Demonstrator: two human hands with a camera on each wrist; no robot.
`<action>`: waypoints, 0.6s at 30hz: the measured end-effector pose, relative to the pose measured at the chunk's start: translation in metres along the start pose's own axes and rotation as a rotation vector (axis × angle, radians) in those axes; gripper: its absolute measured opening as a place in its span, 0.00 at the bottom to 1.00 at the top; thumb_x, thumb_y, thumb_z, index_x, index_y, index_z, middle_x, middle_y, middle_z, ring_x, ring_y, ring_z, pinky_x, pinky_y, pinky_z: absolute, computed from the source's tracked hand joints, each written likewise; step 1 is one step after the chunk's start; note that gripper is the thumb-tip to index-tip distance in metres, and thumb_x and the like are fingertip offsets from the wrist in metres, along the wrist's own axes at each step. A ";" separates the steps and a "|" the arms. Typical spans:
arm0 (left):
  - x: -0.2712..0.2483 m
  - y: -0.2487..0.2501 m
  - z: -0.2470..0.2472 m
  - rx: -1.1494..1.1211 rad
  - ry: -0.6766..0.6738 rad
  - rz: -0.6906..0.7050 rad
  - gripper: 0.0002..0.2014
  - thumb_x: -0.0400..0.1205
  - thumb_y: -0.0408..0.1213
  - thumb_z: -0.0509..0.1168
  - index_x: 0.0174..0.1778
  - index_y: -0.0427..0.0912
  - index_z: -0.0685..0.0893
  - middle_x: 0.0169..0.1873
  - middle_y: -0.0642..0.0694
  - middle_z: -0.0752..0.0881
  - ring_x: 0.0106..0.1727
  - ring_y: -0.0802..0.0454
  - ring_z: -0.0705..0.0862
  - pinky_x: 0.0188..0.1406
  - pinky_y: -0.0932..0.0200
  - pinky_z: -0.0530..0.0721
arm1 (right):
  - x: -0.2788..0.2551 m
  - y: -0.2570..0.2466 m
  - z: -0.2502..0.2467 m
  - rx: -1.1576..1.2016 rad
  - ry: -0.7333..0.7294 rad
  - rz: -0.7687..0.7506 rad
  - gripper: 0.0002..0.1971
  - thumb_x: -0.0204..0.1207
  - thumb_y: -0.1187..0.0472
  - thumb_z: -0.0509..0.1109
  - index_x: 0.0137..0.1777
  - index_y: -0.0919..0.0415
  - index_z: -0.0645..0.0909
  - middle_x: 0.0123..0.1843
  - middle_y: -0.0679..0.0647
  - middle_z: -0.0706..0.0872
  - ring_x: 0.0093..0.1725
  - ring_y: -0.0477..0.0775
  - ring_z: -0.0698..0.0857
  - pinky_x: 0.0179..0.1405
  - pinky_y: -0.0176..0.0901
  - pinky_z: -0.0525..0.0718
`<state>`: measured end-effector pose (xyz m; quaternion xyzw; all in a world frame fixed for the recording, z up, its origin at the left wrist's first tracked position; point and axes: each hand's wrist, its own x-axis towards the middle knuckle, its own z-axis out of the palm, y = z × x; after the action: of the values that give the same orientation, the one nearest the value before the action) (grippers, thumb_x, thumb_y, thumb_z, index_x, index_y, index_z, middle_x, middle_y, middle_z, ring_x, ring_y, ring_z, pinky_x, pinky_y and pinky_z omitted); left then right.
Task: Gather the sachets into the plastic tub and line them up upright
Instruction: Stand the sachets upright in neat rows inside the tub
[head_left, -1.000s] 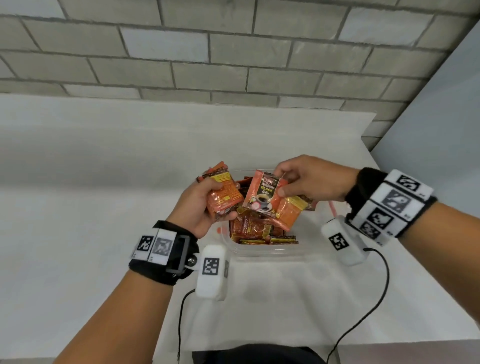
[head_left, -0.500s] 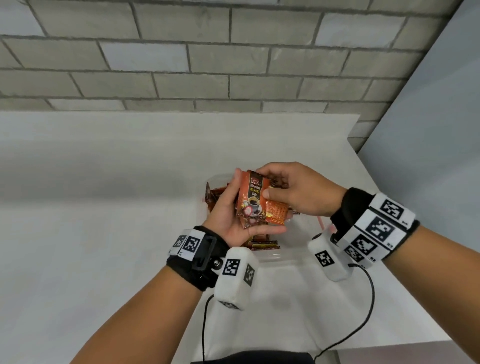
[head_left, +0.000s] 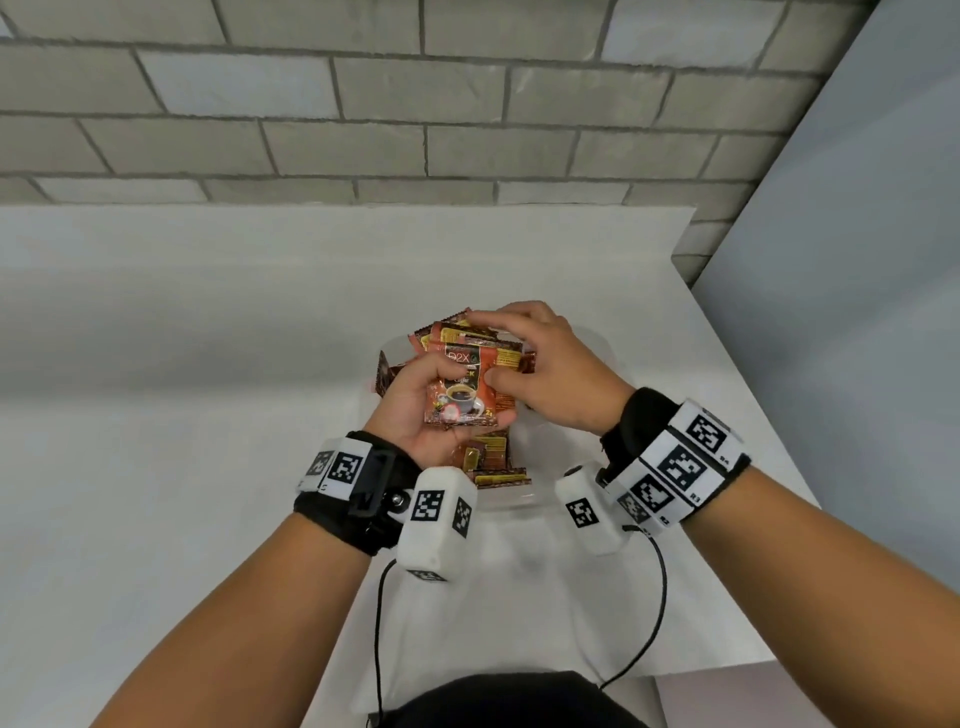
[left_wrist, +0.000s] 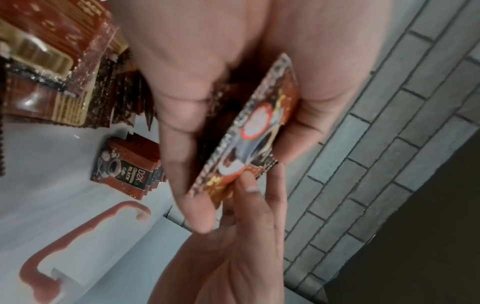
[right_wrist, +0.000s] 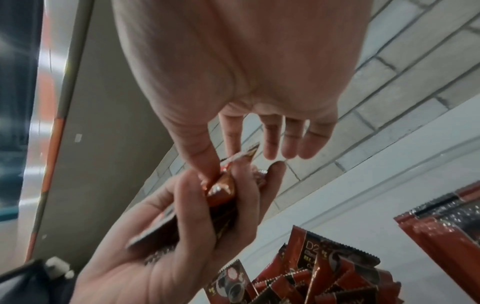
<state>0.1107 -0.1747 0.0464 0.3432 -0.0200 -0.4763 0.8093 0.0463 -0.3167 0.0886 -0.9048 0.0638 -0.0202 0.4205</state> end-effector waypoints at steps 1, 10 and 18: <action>0.000 0.000 -0.001 -0.006 0.009 0.006 0.16 0.71 0.30 0.60 0.52 0.37 0.85 0.45 0.37 0.89 0.42 0.44 0.90 0.38 0.45 0.89 | -0.002 0.002 0.000 0.046 0.030 0.021 0.28 0.75 0.61 0.72 0.75 0.44 0.71 0.68 0.50 0.69 0.71 0.52 0.67 0.74 0.54 0.70; -0.006 -0.005 -0.005 0.178 0.061 0.025 0.14 0.76 0.32 0.65 0.55 0.37 0.87 0.52 0.33 0.88 0.51 0.38 0.89 0.46 0.38 0.89 | -0.018 0.018 0.027 0.383 0.121 0.186 0.35 0.68 0.49 0.79 0.73 0.49 0.70 0.63 0.51 0.81 0.51 0.48 0.86 0.57 0.51 0.86; -0.009 -0.011 -0.006 0.109 0.089 0.015 0.14 0.77 0.27 0.62 0.59 0.34 0.82 0.54 0.33 0.87 0.54 0.36 0.87 0.51 0.37 0.87 | -0.024 0.023 0.029 0.563 0.132 0.193 0.12 0.78 0.63 0.71 0.59 0.52 0.80 0.54 0.51 0.88 0.53 0.50 0.88 0.44 0.46 0.87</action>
<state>0.0994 -0.1685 0.0379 0.4076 -0.0125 -0.4526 0.7930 0.0224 -0.3066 0.0527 -0.7392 0.1689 -0.0559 0.6496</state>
